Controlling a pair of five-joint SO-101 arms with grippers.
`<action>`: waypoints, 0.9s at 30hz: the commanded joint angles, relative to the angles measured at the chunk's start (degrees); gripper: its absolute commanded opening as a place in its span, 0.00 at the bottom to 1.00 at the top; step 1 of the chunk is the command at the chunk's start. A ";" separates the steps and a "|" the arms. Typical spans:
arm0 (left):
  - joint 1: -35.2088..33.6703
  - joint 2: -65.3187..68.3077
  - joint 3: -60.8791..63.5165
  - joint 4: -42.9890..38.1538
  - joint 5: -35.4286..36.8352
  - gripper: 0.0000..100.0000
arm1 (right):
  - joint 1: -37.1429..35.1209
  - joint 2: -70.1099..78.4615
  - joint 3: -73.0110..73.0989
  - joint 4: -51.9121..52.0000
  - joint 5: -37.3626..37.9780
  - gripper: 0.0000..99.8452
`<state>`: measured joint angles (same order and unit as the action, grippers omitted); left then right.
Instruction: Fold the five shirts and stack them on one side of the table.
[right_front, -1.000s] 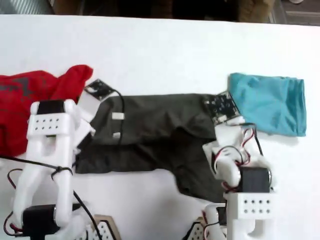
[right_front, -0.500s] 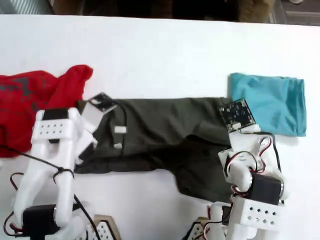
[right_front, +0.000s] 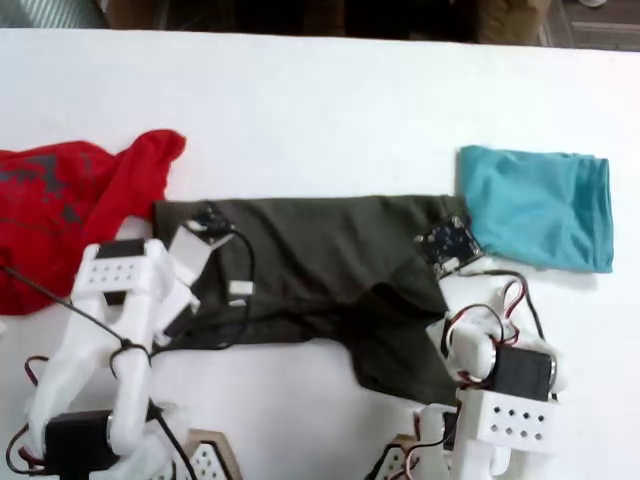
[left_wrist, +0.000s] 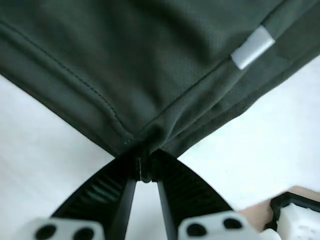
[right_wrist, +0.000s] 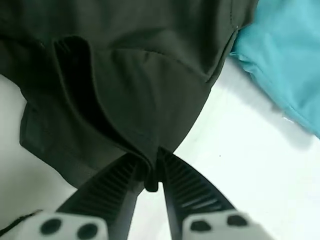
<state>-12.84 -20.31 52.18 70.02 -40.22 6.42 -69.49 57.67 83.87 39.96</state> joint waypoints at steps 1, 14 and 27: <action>-0.44 -2.29 -1.10 1.23 -0.26 0.03 | -0.22 -1.10 -2.73 1.89 1.14 0.02; -0.18 -5.63 -2.33 4.04 -0.44 0.03 | -0.22 -1.10 -5.45 5.85 4.57 0.02; -0.18 -9.05 5.93 -1.05 -2.90 0.03 | 0.48 -0.57 -0.35 6.20 10.73 0.02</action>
<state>-12.84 -27.87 57.36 70.73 -42.95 6.33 -69.49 56.88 89.76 48.75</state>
